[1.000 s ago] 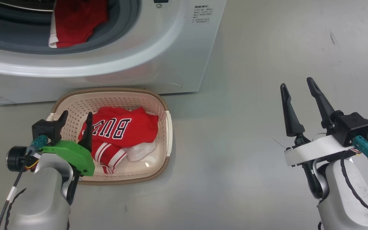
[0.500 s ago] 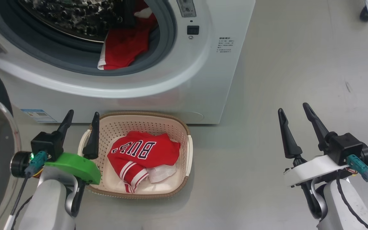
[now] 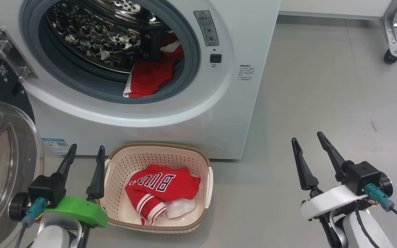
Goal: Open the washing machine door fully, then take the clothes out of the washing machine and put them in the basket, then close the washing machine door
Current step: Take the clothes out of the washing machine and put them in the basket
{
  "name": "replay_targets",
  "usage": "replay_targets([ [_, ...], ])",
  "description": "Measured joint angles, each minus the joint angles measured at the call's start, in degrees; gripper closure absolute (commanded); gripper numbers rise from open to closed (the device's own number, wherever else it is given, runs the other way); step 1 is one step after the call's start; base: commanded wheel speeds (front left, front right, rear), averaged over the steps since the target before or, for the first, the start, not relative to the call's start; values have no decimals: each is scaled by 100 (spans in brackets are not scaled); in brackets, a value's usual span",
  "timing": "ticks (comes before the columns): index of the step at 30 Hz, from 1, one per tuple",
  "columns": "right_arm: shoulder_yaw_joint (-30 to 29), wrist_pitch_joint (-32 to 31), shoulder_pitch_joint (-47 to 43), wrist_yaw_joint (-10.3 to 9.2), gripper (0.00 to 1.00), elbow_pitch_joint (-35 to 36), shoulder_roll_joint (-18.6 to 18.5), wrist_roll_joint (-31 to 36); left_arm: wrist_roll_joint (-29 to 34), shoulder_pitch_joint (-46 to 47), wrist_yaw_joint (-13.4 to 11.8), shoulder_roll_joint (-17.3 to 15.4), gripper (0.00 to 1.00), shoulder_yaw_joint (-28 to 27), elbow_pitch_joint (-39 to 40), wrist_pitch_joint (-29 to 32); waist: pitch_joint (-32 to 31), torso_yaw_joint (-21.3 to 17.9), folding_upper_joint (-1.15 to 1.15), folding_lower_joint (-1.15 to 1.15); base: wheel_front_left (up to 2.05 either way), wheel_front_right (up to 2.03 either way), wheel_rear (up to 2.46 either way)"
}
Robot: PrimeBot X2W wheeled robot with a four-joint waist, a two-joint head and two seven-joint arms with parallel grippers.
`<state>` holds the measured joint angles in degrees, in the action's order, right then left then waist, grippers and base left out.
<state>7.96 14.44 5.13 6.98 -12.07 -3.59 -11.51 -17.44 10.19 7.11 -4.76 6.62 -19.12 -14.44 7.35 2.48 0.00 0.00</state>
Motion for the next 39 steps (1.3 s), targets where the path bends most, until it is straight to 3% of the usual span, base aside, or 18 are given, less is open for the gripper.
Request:
replay_targets([
  [39,1,0,-98,0,0,303,16,-4,141,-700,1,55,0,-69,964,0,313,-178,0,0,0,0,0],
])
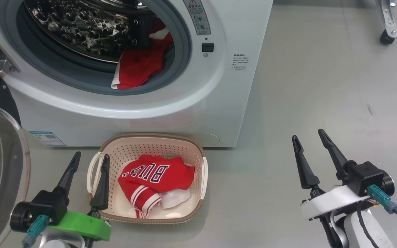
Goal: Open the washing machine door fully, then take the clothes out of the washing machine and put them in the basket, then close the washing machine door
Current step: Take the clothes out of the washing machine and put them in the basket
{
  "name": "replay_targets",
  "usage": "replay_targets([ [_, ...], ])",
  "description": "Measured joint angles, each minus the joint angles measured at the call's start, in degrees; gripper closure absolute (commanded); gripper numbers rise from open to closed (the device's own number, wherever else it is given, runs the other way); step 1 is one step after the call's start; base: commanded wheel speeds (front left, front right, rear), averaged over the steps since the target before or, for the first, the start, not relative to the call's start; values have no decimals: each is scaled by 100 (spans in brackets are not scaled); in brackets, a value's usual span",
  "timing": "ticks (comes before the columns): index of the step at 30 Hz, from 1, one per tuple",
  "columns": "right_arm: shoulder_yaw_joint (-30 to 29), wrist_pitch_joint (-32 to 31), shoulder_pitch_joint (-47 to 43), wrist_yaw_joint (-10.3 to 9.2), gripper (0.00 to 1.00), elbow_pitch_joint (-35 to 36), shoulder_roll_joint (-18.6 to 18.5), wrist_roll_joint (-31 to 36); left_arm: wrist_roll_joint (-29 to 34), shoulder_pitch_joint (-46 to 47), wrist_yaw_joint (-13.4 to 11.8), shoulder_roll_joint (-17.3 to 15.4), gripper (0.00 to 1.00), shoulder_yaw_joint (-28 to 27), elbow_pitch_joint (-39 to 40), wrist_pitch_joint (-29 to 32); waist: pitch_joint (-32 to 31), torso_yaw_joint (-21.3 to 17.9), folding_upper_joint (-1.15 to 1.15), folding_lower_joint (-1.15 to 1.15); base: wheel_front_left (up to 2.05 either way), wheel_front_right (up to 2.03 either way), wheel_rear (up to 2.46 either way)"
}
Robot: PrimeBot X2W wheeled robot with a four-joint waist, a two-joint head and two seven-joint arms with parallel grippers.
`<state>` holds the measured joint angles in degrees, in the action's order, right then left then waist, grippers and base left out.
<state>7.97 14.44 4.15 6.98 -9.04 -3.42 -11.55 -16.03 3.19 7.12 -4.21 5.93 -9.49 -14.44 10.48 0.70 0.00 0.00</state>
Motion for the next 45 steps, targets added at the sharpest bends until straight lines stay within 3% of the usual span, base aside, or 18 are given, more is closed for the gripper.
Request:
replay_targets([
  [13,77,0,65,0,0,104,0,16,-2,118,0,-16,0,-119,80,0,545,-203,0,0,0,0,0],
  [24,141,0,354,0,0,224,1,27,-319,1154,0,-153,0,-510,55,413,1109,-532,0,0,0,0,0],
  [33,204,0,606,1,0,294,16,4,-446,2284,-197,-681,0,-979,-233,1392,1607,-948,0,0,0,0,0],
  [45,302,0,865,1,0,313,57,-114,-522,3478,-389,-1149,0,-1089,-861,2624,2194,-1490,0,0,0,0,0],
])
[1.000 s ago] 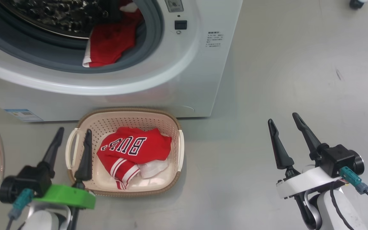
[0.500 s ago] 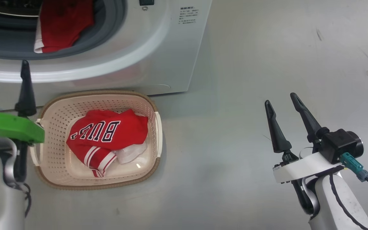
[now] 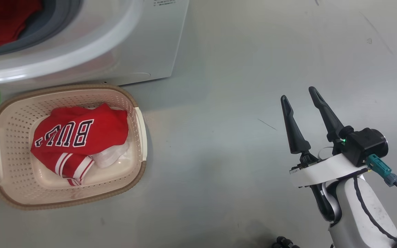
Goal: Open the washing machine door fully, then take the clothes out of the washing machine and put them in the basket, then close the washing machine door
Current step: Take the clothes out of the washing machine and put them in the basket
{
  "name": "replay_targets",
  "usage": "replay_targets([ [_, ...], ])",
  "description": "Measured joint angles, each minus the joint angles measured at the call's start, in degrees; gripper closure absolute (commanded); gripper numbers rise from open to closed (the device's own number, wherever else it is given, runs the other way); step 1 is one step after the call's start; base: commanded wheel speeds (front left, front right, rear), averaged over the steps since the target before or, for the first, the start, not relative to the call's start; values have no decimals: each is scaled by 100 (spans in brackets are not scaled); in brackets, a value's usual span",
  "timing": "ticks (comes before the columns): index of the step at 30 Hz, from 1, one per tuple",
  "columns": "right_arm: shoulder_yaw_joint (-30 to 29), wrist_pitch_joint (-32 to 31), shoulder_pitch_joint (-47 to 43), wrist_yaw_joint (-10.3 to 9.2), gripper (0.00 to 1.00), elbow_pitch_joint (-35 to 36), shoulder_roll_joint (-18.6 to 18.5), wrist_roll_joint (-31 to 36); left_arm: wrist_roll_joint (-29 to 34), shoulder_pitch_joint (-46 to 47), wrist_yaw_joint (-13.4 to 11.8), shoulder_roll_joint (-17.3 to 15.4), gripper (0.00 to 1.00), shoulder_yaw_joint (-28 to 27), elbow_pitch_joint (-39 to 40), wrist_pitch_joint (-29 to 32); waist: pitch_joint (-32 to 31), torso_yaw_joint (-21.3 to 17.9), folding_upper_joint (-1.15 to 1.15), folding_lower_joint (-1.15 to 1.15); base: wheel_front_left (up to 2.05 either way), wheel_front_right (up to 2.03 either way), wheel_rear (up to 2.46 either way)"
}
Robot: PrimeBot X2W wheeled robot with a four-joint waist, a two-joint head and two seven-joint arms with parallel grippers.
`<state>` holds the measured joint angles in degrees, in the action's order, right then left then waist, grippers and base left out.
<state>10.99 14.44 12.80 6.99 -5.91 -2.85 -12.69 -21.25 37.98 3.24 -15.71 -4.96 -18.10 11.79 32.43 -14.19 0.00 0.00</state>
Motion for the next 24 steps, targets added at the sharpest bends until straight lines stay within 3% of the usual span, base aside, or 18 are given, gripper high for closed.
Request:
replay_targets([
  [11,88,0,143,0,0,1,24,-100,203,676,-255,-355,0,26,-749,780,346,-344,0,0,0,0,0],
  [24,156,0,205,-3,0,1,31,-219,230,1241,-350,-444,0,130,-1280,982,531,-561,0,0,0,0,0],
])
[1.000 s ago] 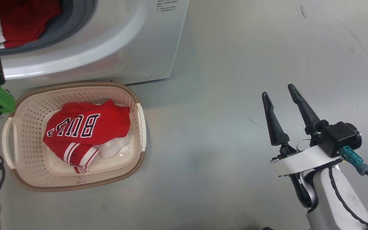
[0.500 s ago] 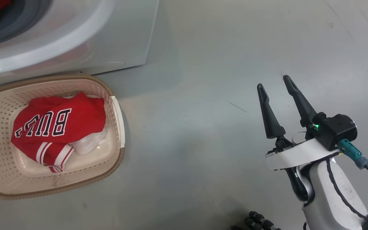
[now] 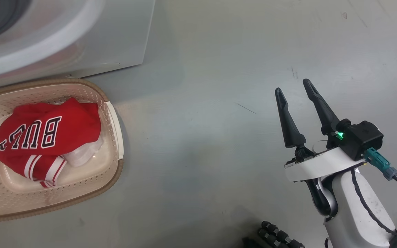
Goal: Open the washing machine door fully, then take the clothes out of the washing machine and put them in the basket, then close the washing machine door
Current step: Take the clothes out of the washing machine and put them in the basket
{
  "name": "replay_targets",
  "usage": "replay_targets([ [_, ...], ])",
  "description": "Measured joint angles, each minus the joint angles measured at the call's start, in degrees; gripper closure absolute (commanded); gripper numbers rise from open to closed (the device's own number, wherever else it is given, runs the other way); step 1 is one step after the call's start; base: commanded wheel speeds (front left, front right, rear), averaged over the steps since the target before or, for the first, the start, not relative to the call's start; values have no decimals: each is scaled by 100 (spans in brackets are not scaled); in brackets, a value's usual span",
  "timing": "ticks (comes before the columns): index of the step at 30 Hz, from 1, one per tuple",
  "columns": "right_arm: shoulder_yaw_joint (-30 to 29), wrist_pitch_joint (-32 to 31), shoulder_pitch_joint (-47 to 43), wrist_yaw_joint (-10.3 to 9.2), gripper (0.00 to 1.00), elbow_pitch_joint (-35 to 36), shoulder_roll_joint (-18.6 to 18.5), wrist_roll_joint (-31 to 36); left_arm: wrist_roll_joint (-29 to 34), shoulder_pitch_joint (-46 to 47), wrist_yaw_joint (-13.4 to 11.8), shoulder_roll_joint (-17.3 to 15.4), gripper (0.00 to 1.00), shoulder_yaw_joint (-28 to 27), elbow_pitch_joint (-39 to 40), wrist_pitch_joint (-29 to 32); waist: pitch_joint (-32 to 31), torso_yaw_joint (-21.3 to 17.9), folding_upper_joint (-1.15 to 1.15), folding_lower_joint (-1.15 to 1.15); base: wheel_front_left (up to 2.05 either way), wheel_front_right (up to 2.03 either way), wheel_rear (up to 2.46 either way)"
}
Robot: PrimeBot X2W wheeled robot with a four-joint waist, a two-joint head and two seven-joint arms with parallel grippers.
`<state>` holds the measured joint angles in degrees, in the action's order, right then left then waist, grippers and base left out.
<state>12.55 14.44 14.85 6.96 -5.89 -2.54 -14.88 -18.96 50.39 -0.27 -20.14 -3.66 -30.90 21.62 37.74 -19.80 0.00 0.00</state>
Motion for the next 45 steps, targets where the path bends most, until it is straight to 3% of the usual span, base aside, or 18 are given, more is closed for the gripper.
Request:
replay_targets([
  [2,21,0,2,-2,0,0,1,-23,1,57,0,8,0,14,-45,1,7,-12,0,0,0,0,0],
  [3,29,0,4,-3,0,0,1,-23,3,81,0,16,45,19,-71,0,9,-17,0,0,0,0,0],
  [4,35,0,7,-3,0,0,2,-23,9,109,3,23,84,25,-112,0,11,-22,0,0,0,0,0],
  [5,37,0,10,-4,0,0,2,-24,13,133,8,25,100,32,-145,0,13,-27,0,0,0,0,0],
  [13,32,0,56,-60,0,-2,3,-47,60,250,60,42,100,136,-350,-123,14,-21,0,0,0,0,0],
  [24,-163,0,114,-114,0,-16,5,-12,115,223,355,342,100,374,-517,-990,-255,220,0,0,0,0,0],
  [36,-354,0,104,-112,0,-168,-87,167,97,-371,615,834,100,802,-544,-1804,-777,754,0,0,0,0,0],
  [45,-381,0,-57,-104,0,-282,-127,237,108,-938,670,980,100,1099,-546,-2232,-1225,1182,0,0,0,0,0],
])
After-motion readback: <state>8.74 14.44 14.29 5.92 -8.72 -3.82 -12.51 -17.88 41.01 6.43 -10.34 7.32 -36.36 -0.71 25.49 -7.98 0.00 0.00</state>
